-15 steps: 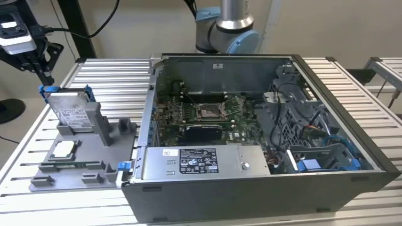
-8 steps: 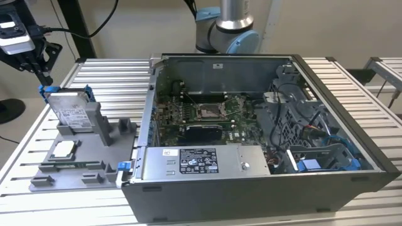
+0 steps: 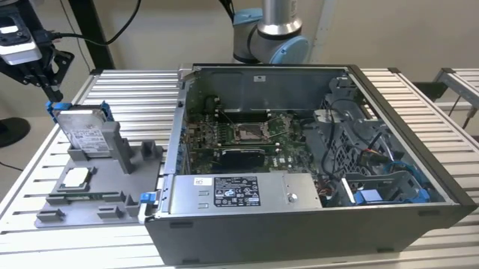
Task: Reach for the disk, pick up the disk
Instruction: 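Reach for the disk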
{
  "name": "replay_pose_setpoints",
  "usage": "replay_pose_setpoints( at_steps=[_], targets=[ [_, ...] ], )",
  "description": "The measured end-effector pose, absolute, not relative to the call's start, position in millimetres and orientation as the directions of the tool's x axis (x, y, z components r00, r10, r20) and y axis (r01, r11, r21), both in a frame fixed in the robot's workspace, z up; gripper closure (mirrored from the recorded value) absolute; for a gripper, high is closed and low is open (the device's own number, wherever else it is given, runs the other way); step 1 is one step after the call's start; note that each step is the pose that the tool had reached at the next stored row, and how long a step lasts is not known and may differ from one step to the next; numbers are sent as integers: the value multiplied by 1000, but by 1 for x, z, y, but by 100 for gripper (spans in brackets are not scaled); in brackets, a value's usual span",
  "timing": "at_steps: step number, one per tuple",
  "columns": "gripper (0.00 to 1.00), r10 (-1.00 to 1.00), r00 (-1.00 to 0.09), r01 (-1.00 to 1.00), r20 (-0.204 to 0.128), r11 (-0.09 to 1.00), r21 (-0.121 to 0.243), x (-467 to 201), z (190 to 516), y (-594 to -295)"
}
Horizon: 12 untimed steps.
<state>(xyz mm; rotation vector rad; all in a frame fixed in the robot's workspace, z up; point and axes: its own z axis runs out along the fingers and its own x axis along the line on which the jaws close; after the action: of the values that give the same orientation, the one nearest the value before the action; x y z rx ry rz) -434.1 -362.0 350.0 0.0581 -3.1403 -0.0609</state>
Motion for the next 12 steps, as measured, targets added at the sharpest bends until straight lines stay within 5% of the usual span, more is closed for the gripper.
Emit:
replay_pose_setpoints(
  at_steps=[12],
  targets=[
    [100, -97, -995, -97, 0, 995, 38, -434, 350, -362]
  ],
)
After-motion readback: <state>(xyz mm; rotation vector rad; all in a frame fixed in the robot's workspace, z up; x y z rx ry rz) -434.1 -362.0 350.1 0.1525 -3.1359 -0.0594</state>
